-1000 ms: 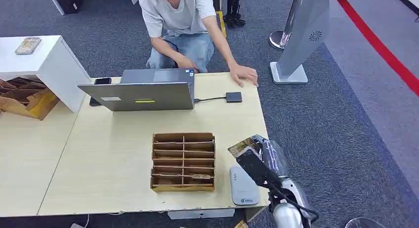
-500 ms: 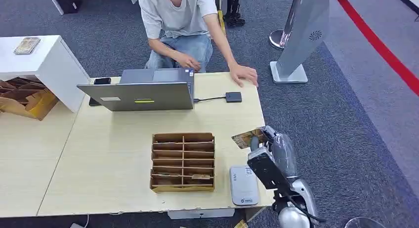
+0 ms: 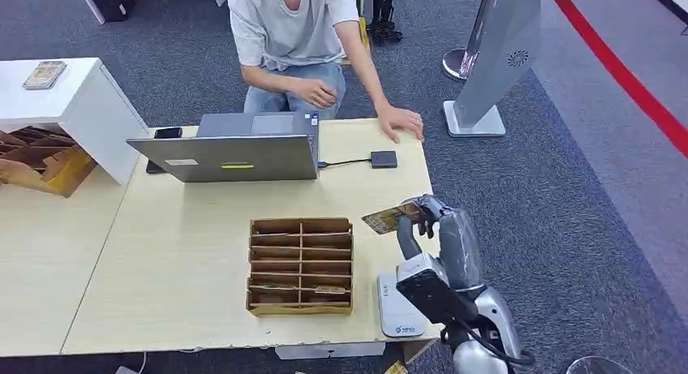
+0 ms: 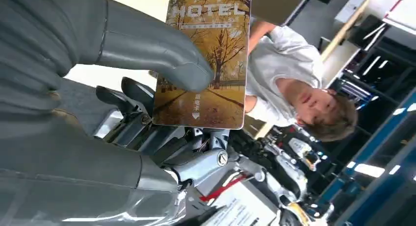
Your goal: Pass the card to the sensor for recognition and then transmit it.
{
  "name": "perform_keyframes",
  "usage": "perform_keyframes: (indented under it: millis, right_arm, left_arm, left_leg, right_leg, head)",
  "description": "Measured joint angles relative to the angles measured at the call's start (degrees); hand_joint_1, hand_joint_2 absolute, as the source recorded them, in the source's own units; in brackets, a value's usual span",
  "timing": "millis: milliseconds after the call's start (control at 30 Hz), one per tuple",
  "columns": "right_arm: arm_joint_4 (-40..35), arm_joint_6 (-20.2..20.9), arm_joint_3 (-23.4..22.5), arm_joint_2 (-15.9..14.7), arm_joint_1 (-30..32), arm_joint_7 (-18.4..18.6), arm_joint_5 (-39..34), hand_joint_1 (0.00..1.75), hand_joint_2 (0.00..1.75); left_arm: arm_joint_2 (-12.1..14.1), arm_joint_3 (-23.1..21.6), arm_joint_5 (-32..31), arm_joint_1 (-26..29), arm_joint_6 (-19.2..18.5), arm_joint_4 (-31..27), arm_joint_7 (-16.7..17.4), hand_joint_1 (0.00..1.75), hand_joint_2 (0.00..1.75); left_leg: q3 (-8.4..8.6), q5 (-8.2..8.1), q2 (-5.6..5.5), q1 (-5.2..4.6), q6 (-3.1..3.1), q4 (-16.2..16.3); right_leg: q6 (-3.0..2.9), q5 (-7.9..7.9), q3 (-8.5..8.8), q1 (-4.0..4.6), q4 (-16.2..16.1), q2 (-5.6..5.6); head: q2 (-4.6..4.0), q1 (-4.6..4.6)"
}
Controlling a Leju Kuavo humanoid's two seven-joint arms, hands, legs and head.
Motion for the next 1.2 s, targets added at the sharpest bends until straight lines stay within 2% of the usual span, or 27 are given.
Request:
perform_keyframes:
  millis: [733,1200]
  right_arm:
    - [0.5,0.0,6.0,-0.3,-4.7,-0.8,-0.2,1.75,1.75]
    - [5.8,-0.5,8.5,-0.2,-9.6,1.4,1.6,1.75,1.75]
  left_arm:
    - [0.0,-1.4,-1.8,-0.2,0.0,0.0,0.0,0.00,0.00]
    - [0.0,-2.6,-3.0,-0.4,-0.4,0.1,0.0,0.00,0.00]
  left_leg:
    - [0.00,0.00,0.00,0.00,0.00,0.0]
    - [0.00,0.00,0.00,0.00,0.00,0.0]
  right_leg:
    - [0.00,0.00,0.00,0.00,0.0,0.00]
    - [0.00,0.00,0.00,0.00,0.0,-0.01]
  head:
    - [0.00,0.00]
    - [0.00,0.00]
